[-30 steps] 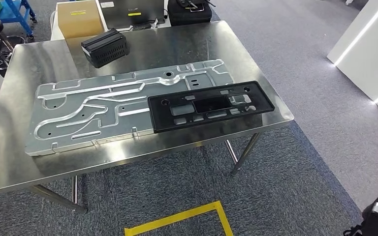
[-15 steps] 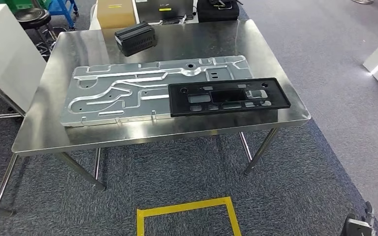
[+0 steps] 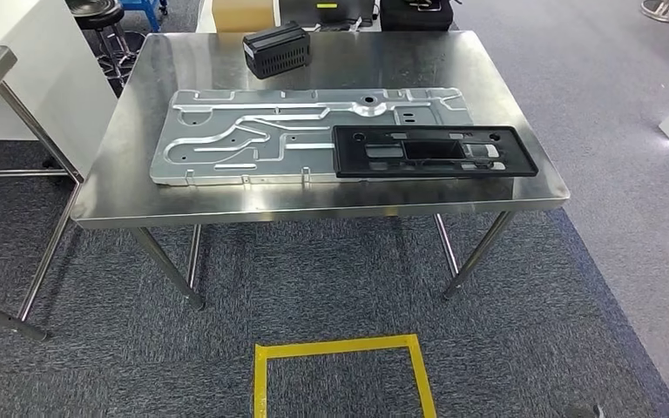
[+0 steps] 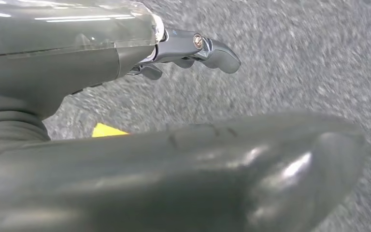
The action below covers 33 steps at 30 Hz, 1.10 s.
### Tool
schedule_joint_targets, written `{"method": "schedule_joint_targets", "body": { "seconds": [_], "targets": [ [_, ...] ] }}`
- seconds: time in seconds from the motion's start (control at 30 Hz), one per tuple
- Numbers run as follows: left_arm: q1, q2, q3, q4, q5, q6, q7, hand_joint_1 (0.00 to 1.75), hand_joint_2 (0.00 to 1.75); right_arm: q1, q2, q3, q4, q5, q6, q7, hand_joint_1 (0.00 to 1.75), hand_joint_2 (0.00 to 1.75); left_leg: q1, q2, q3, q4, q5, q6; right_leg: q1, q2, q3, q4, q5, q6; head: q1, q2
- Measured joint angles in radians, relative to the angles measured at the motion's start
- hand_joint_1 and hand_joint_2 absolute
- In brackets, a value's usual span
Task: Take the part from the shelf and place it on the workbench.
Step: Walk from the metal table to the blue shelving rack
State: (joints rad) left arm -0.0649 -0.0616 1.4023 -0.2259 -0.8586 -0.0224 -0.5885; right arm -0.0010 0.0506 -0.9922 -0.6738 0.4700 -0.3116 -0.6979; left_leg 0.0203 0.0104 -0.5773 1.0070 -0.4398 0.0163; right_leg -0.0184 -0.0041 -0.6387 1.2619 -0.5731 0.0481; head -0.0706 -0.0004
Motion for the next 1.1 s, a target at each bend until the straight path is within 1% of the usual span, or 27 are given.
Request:
{"method": "schedule_joint_targets", "body": {
  "seconds": [0.03, 0.1, 0.13, 0.17, 0.23, 0.27, 0.3, 0.33, 0.4, 0.43, 0.47, 0.5, 0.53, 0.57, 0.6, 0.63, 0.67, 0.73, 0.77, 0.8, 0.9, 0.93, 0.97, 1.0, 1.03, 1.07, 1.1],
  "targets": [
    [-0.001, 0.000, 0.000, 0.000, -0.003, 0.000, 0.000, 0.00, 0.00, -0.005, -0.003, 0.000, 0.031, 0.002, -0.009, 0.000, 0.00, 0.00, 0.000, -0.001, -0.010, 0.001, 0.009, -0.003, 0.000, 0.001, 0.050, -0.064, 0.027, -0.004, 0.000, 0.000],
    [-0.003, 0.000, 0.000, 0.000, -0.014, 0.000, -0.002, 0.00, 0.00, -0.015, -0.013, 0.000, 0.085, 0.006, -0.025, 0.000, 0.00, 0.00, -0.001, -0.004, -0.022, 0.001, 0.025, -0.013, 0.002, 0.006, 0.154, -0.217, 0.044, -0.014, 0.000, 0.000],
    [-0.005, 0.000, 0.001, 0.000, -0.019, 0.000, -0.003, 0.00, 0.00, -0.019, -0.017, 0.000, 0.109, 0.008, -0.033, -0.001, 0.00, 0.00, -0.002, -0.005, -0.025, 0.000, 0.032, -0.019, 0.006, 0.008, 0.183, -0.265, 0.041, -0.019, 0.000, 0.000],
    [-0.007, 0.000, 0.001, 0.000, -0.023, -0.001, -0.003, 0.00, 0.00, -0.023, -0.023, 0.000, 0.133, 0.010, -0.042, -0.001, 0.00, 0.00, -0.001, -0.006, -0.027, -0.003, 0.041, -0.026, 0.010, 0.010, 0.192, -0.287, 0.037, -0.025, 0.000, 0.000],
    [-0.009, -0.001, 0.001, 0.000, -0.028, -0.002, -0.004, 0.00, 0.00, -0.027, -0.032, 0.000, 0.178, 0.018, -0.061, 0.001, 0.00, 0.00, 0.001, -0.007, -0.031, -0.005, 0.051, -0.039, 0.013, 0.006, 0.181, -0.293, 0.053, -0.039, 0.000, 0.000],
    [-0.008, -0.001, 0.002, 0.000, -0.030, -0.004, -0.004, 0.00, 0.00, -0.029, -0.035, 0.000, 0.198, 0.025, -0.070, 0.005, 0.00, 0.00, 0.002, -0.008, -0.037, 0.005, 0.036, -0.043, 0.012, 0.004, 0.172, -0.296, 0.063, -0.048, 0.000, 0.000],
    [-0.007, -0.001, 0.002, 0.000, -0.030, -0.005, -0.003, 0.00, 0.00, -0.031, -0.038, 0.000, 0.217, 0.035, -0.080, 0.013, 0.00, 0.00, 0.002, -0.008, -0.048, 0.032, 0.003, -0.045, 0.011, 0.001, 0.162, -0.299, 0.075, -0.057, 0.000, 0.000],
    [-0.006, -0.002, 0.003, 0.000, -0.031, -0.006, -0.003, 0.00, 0.00, -0.032, -0.039, 0.000, 0.234, 0.045, -0.089, 0.025, 0.00, 0.00, 0.002, -0.008, -0.063, 0.080, -0.048, -0.045, 0.011, -0.001, 0.150, -0.300, 0.086, -0.063, 0.000, 0.000],
    [-0.006, -0.005, 0.003, 0.000, -0.032, -0.010, -0.003, 0.00, 0.00, -0.032, -0.041, -0.004, 0.264, 0.065, -0.103, 0.053, 0.00, 0.00, 0.001, -0.008, -0.096, 0.214, -0.142, -0.044, 0.017, -0.004, 0.120, -0.295, 0.106, -0.071, 0.000, 0.000],
    [-0.006, -0.005, 0.003, 0.000, -0.033, -0.012, -0.003, 0.00, 0.00, -0.032, -0.041, -0.006, 0.278, 0.072, -0.107, 0.063, 0.00, 0.00, 0.000, -0.008, -0.102, 0.267, -0.160, -0.044, 0.021, -0.006, 0.103, -0.291, 0.116, -0.073, 0.000, 0.000],
    [-0.006, -0.005, 0.003, 0.000, -0.033, -0.013, -0.003, 0.00, 0.00, -0.032, -0.041, -0.008, 0.288, 0.076, -0.109, 0.069, 0.00, 0.00, -0.001, -0.008, -0.092, 0.290, -0.153, -0.043, 0.024, -0.007, 0.087, -0.287, 0.125, -0.073, 0.000, 0.000],
    [-0.006, -0.005, 0.003, 0.000, -0.033, -0.014, -0.003, 0.00, 0.00, -0.032, -0.042, -0.010, 0.297, 0.078, -0.111, 0.072, 0.00, 0.00, -0.002, -0.008, -0.064, 0.274, -0.129, -0.040, 0.026, -0.007, 0.071, -0.281, 0.133, -0.073, 0.000, 0.000],
    [-0.006, -0.005, 0.003, 0.000, -0.034, -0.015, -0.003, 0.00, 0.00, -0.032, -0.042, -0.011, 0.304, 0.079, -0.112, 0.074, 0.00, 0.00, -0.004, -0.008, -0.018, 0.222, -0.101, -0.036, 0.028, -0.008, 0.055, -0.273, 0.140, -0.071, 0.000, 0.000],
    [-0.008, -0.005, 0.003, 0.000, -0.034, -0.016, -0.003, 0.00, 0.00, -0.033, -0.042, -0.013, 0.310, 0.080, -0.114, 0.075, 0.00, 0.00, -0.007, -0.007, 0.038, 0.147, -0.089, -0.029, 0.029, -0.009, 0.042, -0.265, 0.146, -0.069, 0.000, 0.000],
    [-0.009, -0.005, 0.003, 0.000, -0.034, -0.016, -0.003, 0.00, 0.00, -0.033, -0.043, -0.014, 0.316, 0.080, -0.115, 0.075, 0.00, 0.00, -0.011, -0.006, 0.089, 0.071, -0.089, -0.024, 0.030, -0.009, 0.032, -0.257, 0.151, -0.066, 0.000, 0.000],
    [-0.011, -0.004, 0.003, 0.000, -0.035, -0.016, -0.004, 0.00, 0.00, -0.034, -0.043, -0.014, 0.321, 0.081, -0.116, 0.075, 0.00, 0.00, -0.014, -0.005, 0.124, 0.015, -0.096, -0.020, 0.030, -0.011, 0.026, -0.250, 0.156, -0.061, 0.000, 0.000],
    [-0.012, -0.004, 0.003, 0.000, -0.036, -0.016, -0.004, 0.00, 0.00, -0.034, -0.043, -0.016, 0.325, 0.081, -0.117, 0.076, 0.00, 0.00, -0.017, -0.004, 0.140, -0.017, -0.106, -0.016, 0.029, -0.012, 0.023, -0.247, 0.162, -0.056, 0.000, 0.000],
    [-0.011, -0.005, 0.003, 0.000, -0.037, -0.016, -0.004, 0.00, 0.00, -0.035, -0.045, -0.019, 0.331, 0.082, -0.118, 0.076, 0.00, 0.00, -0.017, -0.003, 0.135, -0.028, -0.096, -0.007, 0.026, -0.013, 0.019, -0.247, 0.175, -0.044, 0.000, 0.000],
    [-0.011, -0.006, 0.004, 0.000, -0.038, -0.016, -0.004, 0.00, 0.00, -0.035, -0.047, -0.020, 0.335, 0.082, -0.118, 0.076, 0.00, 0.00, -0.015, -0.002, 0.127, -0.031, -0.085, 0.000, 0.024, -0.010, 0.014, -0.241, 0.167, -0.038, 0.000, 0.000],
    [-0.011, -0.006, 0.004, 0.000, -0.039, -0.016, -0.004, 0.00, 0.00, -0.034, -0.049, -0.021, 0.338, 0.082, -0.118, 0.076, 0.00, 0.00, -0.013, 0.000, 0.117, -0.034, -0.072, 0.006, 0.022, -0.006, 0.005, -0.221, 0.140, -0.032, 0.000, 0.000],
    [-0.011, -0.007, 0.004, 0.000, -0.039, -0.017, -0.003, 0.00, 0.00, -0.035, -0.055, -0.023, 0.345, 0.094, -0.124, 0.106, 0.00, 0.00, -0.011, 0.002, 0.074, -0.035, -0.035, 0.013, 0.011, 0.002, -0.038, -0.062, -0.004, -0.013, 0.000, 0.000],
    [-0.010, -0.008, 0.004, 0.000, -0.039, -0.017, -0.002, 0.00, 0.00, -0.035, -0.056, -0.025, 0.348, 0.105, -0.129, 0.132, 0.00, 0.00, -0.011, 0.002, 0.060, -0.033, -0.024, 0.011, 0.007, 0.002, -0.045, -0.009, -0.027, -0.007, 0.000, 0.000],
    [-0.010, -0.008, 0.004, 0.000, -0.040, -0.017, 0.000, 0.00, 0.00, -0.035, -0.056, -0.027, 0.353, 0.119, -0.134, 0.168, 0.00, 0.00, -0.010, 0.002, 0.045, -0.030, -0.014, 0.009, 0.002, 0.002, -0.039, 0.018, -0.025, -0.003, 0.000, 0.000],
    [-0.010, -0.009, 0.004, 0.000, -0.041, -0.018, 0.004, 0.00, 0.00, -0.035, -0.056, -0.028, 0.359, 0.135, -0.139, 0.211, 0.00, 0.00, -0.009, 0.002, 0.030, -0.026, -0.005, 0.006, -0.003, 0.002, -0.015, 0.010, -0.002, 0.001, 0.000, 0.000],
    [-0.010, -0.010, 0.004, 0.000, -0.041, -0.018, 0.007, 0.00, 0.00, -0.035, -0.056, -0.029, 0.366, 0.152, -0.141, 0.256, 0.00, 0.00, -0.007, 0.001, 0.015, -0.021, 0.004, 0.001, -0.008, 0.002, 0.026, -0.032, 0.027, 0.005, 0.000, 0.000],
    [-0.010, -0.011, 0.004, 0.000, -0.042, -0.018, 0.011, 0.00, 0.00, -0.036, -0.055, -0.029, 0.373, 0.169, -0.141, 0.305, 0.00, 0.00, -0.006, 0.001, 0.002, -0.015, 0.011, -0.004, -0.013, 0.003, 0.081, -0.102, 0.046, 0.007, 0.000, 0.000],
    [-0.009, -0.013, 0.004, 0.000, -0.042, -0.018, 0.014, 0.00, 0.00, -0.036, -0.054, -0.029, 0.380, 0.186, -0.136, 0.352, 0.00, 0.00, -0.006, 0.000, -0.009, -0.009, 0.017, -0.011, -0.014, 0.004, 0.135, -0.181, 0.049, 0.007, 0.000, 0.000]
  ]
}}
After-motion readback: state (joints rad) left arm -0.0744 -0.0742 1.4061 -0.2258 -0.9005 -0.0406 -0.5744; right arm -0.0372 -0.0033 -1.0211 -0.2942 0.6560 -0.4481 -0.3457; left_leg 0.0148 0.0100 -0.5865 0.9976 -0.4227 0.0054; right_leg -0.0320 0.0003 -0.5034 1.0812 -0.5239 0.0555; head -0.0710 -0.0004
